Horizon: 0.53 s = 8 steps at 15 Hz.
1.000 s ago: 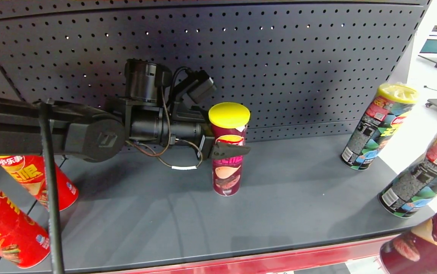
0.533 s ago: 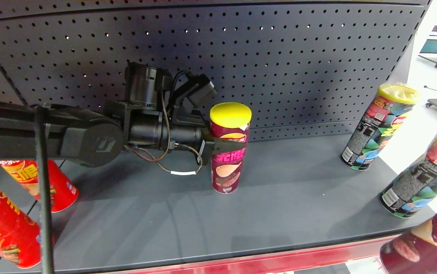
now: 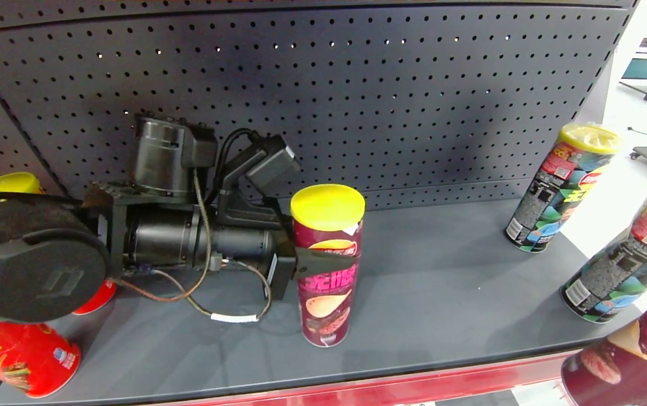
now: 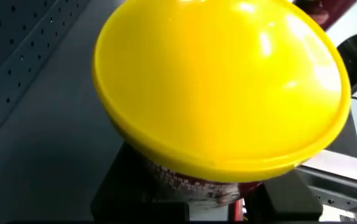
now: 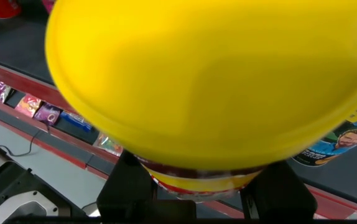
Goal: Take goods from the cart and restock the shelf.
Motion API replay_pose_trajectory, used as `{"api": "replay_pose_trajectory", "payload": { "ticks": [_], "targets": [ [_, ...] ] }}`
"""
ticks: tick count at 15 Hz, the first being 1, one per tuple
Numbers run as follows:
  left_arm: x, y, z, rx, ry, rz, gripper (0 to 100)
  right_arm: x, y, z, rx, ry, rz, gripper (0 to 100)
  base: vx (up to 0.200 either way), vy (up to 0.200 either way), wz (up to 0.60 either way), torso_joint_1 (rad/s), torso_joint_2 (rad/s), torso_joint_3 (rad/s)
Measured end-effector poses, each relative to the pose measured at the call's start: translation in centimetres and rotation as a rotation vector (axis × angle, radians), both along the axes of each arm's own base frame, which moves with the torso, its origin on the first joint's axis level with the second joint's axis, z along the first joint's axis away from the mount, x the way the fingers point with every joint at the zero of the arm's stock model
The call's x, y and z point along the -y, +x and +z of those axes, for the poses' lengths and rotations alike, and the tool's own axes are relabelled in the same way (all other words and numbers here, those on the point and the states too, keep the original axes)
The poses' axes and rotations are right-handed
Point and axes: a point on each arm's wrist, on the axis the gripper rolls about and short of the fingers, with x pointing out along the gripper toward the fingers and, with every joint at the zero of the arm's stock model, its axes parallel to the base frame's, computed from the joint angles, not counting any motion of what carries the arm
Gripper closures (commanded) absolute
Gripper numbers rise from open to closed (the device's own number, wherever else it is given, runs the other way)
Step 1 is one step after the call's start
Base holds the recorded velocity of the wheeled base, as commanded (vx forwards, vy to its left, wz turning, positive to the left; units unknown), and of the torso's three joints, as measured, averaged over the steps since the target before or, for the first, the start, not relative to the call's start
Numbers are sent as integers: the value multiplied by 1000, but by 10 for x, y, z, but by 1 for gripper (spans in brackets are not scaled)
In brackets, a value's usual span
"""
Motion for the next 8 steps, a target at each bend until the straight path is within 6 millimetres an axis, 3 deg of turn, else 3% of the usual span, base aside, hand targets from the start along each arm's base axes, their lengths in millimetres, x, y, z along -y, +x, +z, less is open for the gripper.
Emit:
{"api": "replay_pose_trajectory", "payload": {
  "ticks": [8],
  "targets": [
    [-1, -24, -8, -7, -18, -28, 100, -1, 3, 0, -12, -3, 3, 100, 0, 0, 0, 0, 0, 0]
  ]
}}
